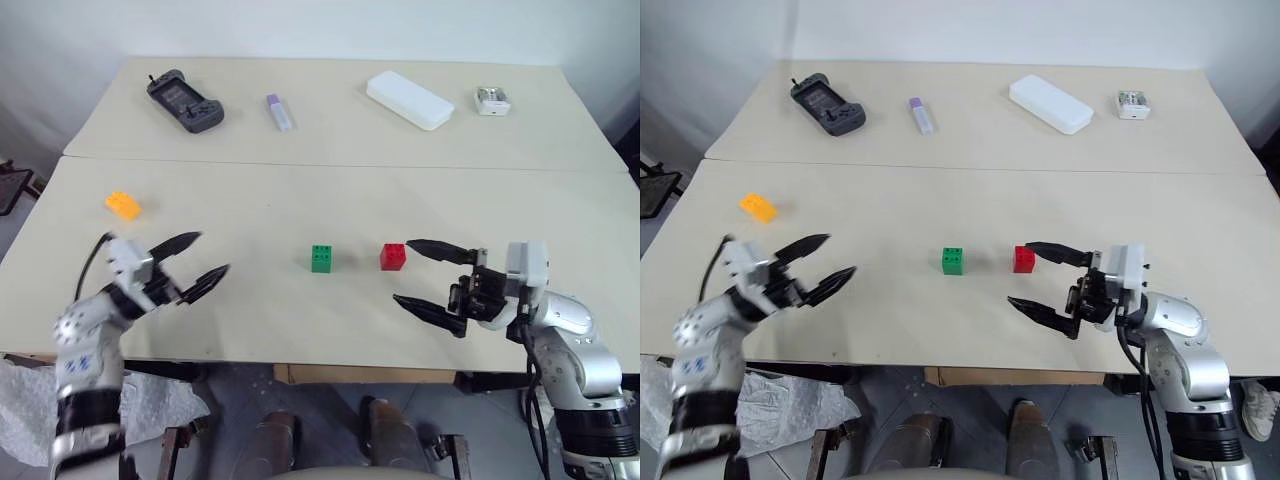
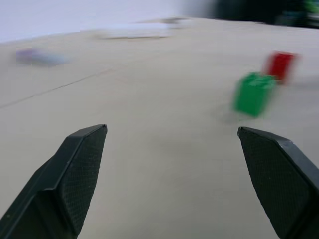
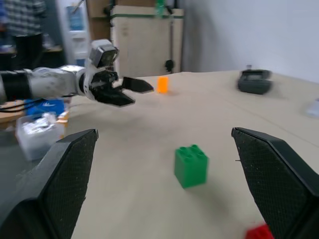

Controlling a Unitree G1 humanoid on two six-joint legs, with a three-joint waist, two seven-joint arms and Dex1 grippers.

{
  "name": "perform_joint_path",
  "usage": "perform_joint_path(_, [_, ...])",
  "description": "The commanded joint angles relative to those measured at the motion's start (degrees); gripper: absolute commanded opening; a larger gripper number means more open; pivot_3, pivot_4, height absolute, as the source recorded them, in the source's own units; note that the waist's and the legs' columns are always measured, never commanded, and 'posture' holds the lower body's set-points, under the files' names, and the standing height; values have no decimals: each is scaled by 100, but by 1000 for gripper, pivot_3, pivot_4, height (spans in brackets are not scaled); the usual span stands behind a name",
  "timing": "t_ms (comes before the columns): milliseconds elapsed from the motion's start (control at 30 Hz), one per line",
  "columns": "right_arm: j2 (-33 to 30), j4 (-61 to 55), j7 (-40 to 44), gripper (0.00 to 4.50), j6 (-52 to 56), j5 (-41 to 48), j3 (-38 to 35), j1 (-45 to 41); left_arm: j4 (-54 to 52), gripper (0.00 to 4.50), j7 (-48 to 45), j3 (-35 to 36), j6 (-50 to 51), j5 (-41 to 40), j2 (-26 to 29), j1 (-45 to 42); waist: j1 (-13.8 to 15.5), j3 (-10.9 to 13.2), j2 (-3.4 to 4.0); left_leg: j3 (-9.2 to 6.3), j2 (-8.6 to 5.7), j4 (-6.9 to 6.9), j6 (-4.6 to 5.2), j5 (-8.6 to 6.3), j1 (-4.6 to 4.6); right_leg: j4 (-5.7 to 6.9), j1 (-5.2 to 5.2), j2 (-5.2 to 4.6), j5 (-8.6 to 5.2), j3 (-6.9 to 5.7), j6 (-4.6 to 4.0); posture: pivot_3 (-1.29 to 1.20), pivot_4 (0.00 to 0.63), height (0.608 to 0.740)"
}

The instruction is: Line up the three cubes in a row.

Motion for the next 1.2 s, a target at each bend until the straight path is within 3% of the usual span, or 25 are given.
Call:
perform_joint_path(33, [102, 113, 125, 4500, -249, -172, 154, -189, -442, 4465, 1049, 947, -226, -193, -331, 821, 2, 0, 0, 0, 0, 0, 0, 0, 0, 1, 0, 0, 0, 0, -1, 0, 150, 740])
perform_joint_path(167, [125, 177, 296, 4500, -347, -272, 317, -362, -494, 4465, 1664, 1671, -290, -582, -788, 1711, 69, -2, -4, -2, -1, 1, -1, -2, 3, -21, 9, -1, -1, -7, -1, 0, 150, 740])
perform_joint_path(333, [113, 82, 313, 4500, -316, -238, 348, -417, -509, 4465, 1782, 1675, -150, -851, -740, 1760, 183, -5, -9, -7, -3, 2, 0, -3, 4, -42, 18, -3, -1, -12, -1, 0, 150, 740])
perform_joint_path(533, [146, 35, 312, 4500, -262, -236, 410, -469, 341, 4465, 1812, 1288, 129, -636, 90, 650, 137, -8, -12, -16, -2, 2, -5, -4, 6, -34, 17, 2, -1, -18, -3, 0, 150, 740])
perform_joint_path(633, [181, -9, 215, 4500, -235, -211, 365, -504, 1381, 4465, 2232, 727, 454, -57, 865, -760, 125, -8, -12, -14, -3, 1, -8, -5, 5, 2, 7, 5, -3, -18, -7, 0, 150, 740])
perform_joint_path(733, [186, -46, 164, 4500, -227, -214, 347, -481, 1863, 4465, 2623, 463, 623, 145, 1055, -1634, 123, -14, -23, -15, -11, 3, -12, -4, 4, 9, 7, 12, -2, -23, -9, 0, 150, 740])
perform_joint_path(900, [230, -218, 5, 4500, -240, -244, 376, -311, 2019, 4465, 3859, 206, 964, 412, 676, -2532, 3, -14, -23, -7, -9, 2, 2, -18, 4, 16, -8, 1, -2, -28, -10, 0, 150, 740])
perform_joint_path(1200, [197, -302, -56, 4500, -109, -185, 369, -134, 1327, 4465, 5743, -235, 1416, 948, -404, -2913, 3, -14, -26, -3, -9, 7, 4, -27, 2, 8, -15, -2, -2, -50, -10, 0, 150, 740])
